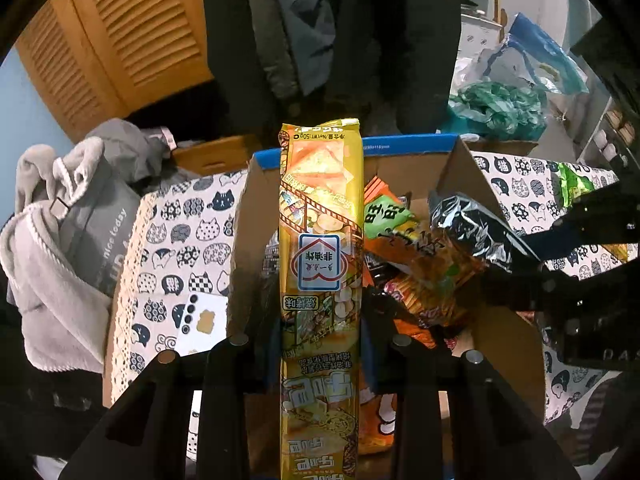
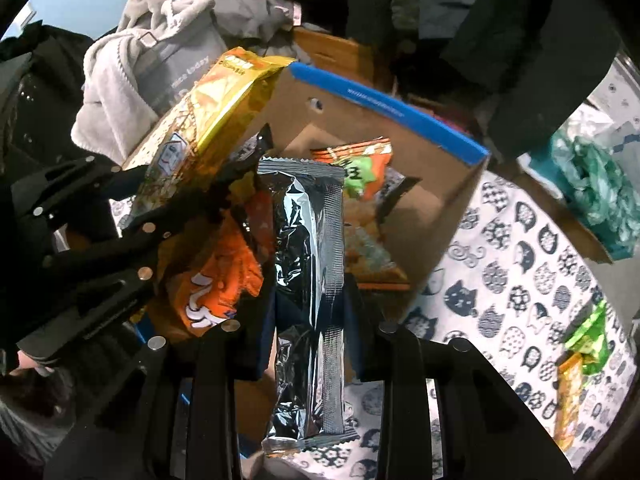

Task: Organize snacks
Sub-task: 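Open left tool dropping yellow wafer bar while right tool drops silver bar into box, then move both tools from the box back to the green bag and yellow bar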

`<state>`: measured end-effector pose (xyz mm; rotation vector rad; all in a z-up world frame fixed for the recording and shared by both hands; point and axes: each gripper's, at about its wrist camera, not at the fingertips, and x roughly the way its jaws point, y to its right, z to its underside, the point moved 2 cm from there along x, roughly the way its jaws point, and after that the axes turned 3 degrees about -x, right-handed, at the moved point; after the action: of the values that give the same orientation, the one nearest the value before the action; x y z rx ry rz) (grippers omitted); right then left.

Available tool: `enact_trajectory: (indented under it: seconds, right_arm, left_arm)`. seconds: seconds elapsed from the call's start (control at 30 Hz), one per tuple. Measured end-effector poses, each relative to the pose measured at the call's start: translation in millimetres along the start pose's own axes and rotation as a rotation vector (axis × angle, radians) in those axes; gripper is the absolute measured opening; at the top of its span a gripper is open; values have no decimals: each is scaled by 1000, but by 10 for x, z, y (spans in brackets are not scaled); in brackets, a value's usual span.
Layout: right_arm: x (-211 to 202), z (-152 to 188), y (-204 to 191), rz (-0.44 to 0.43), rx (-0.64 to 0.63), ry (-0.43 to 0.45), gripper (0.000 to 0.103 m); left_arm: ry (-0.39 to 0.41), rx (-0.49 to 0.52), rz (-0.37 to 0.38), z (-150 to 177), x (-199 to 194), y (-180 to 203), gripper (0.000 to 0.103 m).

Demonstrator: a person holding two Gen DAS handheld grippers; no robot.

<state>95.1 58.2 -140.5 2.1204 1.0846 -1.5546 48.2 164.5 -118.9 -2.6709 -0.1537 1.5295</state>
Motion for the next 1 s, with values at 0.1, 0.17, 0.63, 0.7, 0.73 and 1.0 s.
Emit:
enact_trajectory:
  seconds: [0.1,0.17,0.63,0.7,0.73,1.0]
  right_arm:
    - [-21,11,51,8,17,8,44]
    - [-58,21,81,19,16,15,49]
    - [-313,385,421,106,5,33,68]
    - [-344,471,502,116,8,32,69]
    - [-361,520,554,122,12,32,69]
    - [-510,847,971,178,57,39,69]
  left_arm:
    - [12,1,-20,-14,-21,-2,41]
    - [16,3,-27,-27,-28,-2,55]
    - [40,55,-16,-111,-106,293,68]
    - [44,71,-9,-123,-117,379,68]
    - [47,79,-6,-130,-125,426,68]
    - [44,141,34,-168,-156,818,70]
